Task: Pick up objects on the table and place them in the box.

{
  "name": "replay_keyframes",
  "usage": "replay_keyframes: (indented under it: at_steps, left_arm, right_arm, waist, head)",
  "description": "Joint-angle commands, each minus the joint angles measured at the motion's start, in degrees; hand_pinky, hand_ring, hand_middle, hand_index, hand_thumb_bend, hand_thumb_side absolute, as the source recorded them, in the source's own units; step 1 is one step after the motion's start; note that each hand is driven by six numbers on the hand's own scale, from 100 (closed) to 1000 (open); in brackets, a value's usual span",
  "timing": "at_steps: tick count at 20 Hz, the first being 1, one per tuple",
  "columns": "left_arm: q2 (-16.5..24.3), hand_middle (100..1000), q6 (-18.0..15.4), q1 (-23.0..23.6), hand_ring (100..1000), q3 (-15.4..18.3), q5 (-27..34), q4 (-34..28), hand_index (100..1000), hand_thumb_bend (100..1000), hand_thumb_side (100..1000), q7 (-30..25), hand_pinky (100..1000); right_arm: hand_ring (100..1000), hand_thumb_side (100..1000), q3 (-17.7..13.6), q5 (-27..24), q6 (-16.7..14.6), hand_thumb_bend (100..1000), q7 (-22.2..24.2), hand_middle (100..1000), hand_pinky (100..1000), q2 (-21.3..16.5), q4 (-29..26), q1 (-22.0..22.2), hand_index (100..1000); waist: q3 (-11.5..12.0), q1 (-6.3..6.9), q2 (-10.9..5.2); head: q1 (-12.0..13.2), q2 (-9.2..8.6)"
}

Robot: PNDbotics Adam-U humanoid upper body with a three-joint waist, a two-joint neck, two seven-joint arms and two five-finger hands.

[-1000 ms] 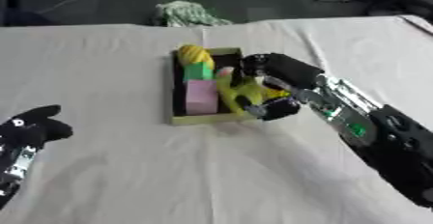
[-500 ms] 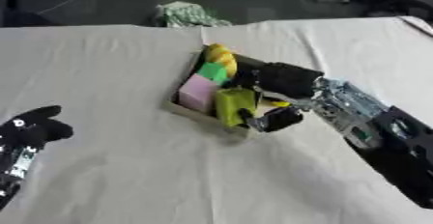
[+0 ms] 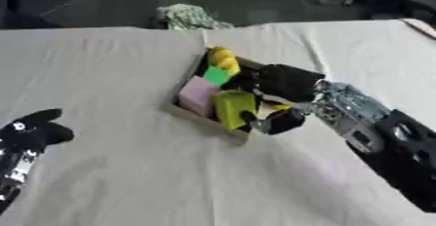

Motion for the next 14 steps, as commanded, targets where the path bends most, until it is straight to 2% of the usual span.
replay_keyframes:
  at_steps: [1, 5, 9, 10, 14]
  left_arm:
    - [0.6, 631, -0.1, -0.2, 721, 0.2, 0.1, -1.2, 866, 100, 796, 0.0, 826]
    - [0.6, 632, 0.0, -0.2, 721, 0.2, 0.1, -1.2, 866, 100, 797, 0.0, 825]
    - [0.6, 632, 0.0, -0.3, 721, 0.2, 0.1, -1.2, 866, 100, 796, 0.0, 825]
    - [0.6, 632, 0.0, -0.3, 721, 0.2, 0.1, -1.2, 866, 100, 798, 0.0, 825]
    - [0.7, 632, 0.1, -0.2, 721, 0.2, 0.1, -1.2, 866, 100, 800, 0.0, 825]
  right_arm:
    - [768, 302, -0.1, 2.8, 0.0, 100, -1.4, 882, 699, -0.7, -0.9, -1.3, 979]
    - [811, 360, 0.2, 6.6, -0.6, 100, -3.2, 916, 722, -0.5, -0.5, -1.6, 991]
    - [860, 457, 0.4, 10.4, -2.1, 100, -4.1, 942, 753, -0.7, -0.2, -1.7, 1000]
    - [878, 487, 0.4, 11.3, -2.5, 133, -3.8, 954, 769, -0.8, -0.1, -1.7, 1000]
    - [908, 476, 0.0, 15.0, -3.9, 149, -3.4, 968, 796, -0.7, 0.1, -1.5, 1000]
  waist:
    - [0.1, -0.03, -1.13]
    - [0.2, -0.11, -1.16]
    - [0.2, -0.19, -1.19]
    - [0.3, -0.21, -1.2]
    - [0.2, -0.26, -1.22]
  head:
    - [0.0, -0.94]
    - [0.0, -0.94]
    - [0.0, -0.96]
    - [0.0, -0.97]
    - [0.1, -1.04]
